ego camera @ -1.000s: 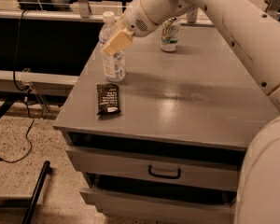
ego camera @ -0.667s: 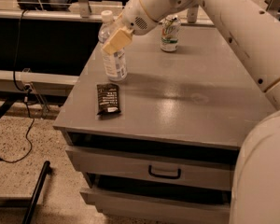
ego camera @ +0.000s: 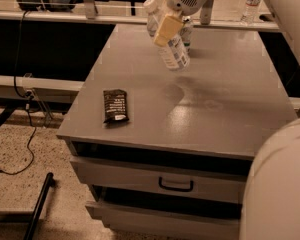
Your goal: Knock blue plastic bottle over
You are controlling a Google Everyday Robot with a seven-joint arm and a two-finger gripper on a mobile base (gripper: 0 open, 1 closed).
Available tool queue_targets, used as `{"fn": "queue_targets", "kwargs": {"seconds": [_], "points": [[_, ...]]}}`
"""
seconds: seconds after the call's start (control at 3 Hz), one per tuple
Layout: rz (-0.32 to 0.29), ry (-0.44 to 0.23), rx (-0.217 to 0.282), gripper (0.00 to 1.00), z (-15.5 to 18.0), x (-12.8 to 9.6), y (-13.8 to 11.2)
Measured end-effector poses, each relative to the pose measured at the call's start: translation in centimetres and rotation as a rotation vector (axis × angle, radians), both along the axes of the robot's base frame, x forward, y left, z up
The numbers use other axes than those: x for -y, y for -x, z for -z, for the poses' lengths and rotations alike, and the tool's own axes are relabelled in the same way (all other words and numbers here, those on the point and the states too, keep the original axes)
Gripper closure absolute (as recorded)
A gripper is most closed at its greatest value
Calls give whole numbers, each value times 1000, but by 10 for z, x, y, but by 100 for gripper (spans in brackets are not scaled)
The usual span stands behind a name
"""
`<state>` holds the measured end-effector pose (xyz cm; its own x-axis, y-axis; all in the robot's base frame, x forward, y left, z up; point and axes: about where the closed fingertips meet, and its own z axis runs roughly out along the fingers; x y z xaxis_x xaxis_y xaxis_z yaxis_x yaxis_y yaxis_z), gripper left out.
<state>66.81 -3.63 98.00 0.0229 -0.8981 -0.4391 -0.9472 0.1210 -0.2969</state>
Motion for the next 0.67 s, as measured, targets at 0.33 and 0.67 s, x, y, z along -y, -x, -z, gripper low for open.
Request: {"fn": "queue_targets", "kwargs": {"seconds": [0.33,0.67], "points": [[24,201,5,100,14,41,-5],[-10,324,-66,100,41,75,3]]}}
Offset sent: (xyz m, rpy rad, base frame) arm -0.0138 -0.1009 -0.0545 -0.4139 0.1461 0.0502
